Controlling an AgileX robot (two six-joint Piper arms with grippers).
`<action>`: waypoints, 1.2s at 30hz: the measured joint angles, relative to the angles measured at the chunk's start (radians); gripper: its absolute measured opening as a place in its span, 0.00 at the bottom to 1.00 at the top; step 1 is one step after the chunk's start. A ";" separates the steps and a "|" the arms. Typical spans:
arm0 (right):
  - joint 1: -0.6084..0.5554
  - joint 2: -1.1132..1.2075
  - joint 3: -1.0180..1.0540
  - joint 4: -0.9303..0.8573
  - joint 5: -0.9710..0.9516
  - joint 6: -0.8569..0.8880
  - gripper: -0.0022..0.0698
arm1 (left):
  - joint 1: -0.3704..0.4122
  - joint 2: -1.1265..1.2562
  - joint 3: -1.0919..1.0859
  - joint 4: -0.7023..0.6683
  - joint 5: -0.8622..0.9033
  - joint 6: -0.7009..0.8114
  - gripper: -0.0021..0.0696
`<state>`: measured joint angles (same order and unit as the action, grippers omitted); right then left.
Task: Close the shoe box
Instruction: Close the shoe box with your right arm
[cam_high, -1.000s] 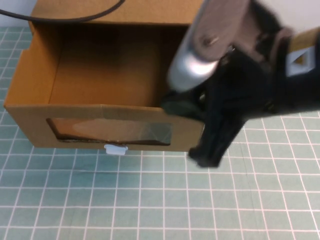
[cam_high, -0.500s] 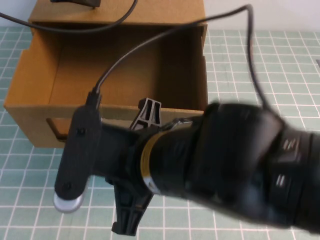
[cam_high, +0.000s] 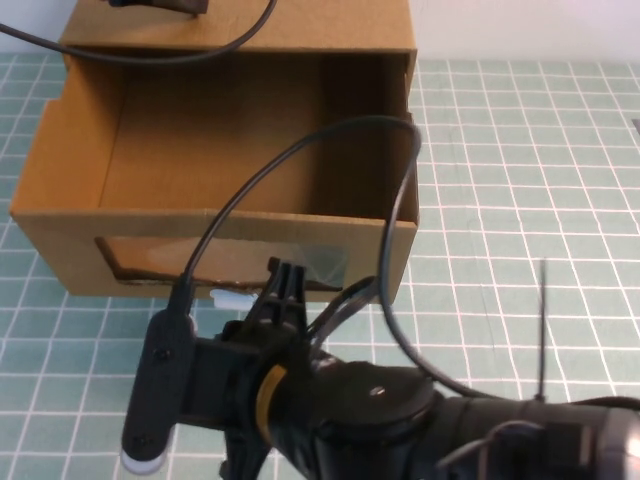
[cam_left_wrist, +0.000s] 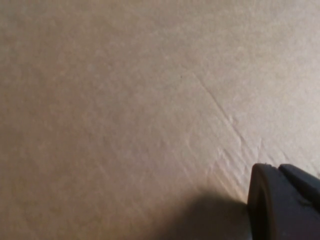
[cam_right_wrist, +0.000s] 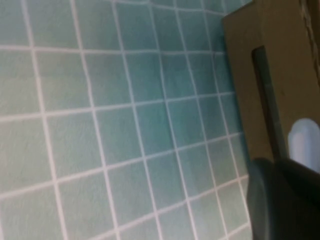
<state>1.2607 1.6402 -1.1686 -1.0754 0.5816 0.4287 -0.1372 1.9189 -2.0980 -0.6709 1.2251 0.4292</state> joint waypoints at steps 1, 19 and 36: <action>0.000 0.011 0.000 -0.029 -0.010 0.036 0.01 | 0.000 0.000 0.000 0.000 -0.003 0.000 0.02; -0.002 0.173 0.000 -0.505 0.096 0.390 0.01 | 0.000 0.002 0.000 -0.004 -0.003 0.000 0.02; -0.197 0.192 -0.108 -0.534 -0.052 0.433 0.01 | 0.000 0.006 0.000 -0.008 -0.012 -0.002 0.02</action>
<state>1.0636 1.8319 -1.2764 -1.6089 0.5293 0.8615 -0.1372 1.9249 -2.0980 -0.6792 1.2134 0.4273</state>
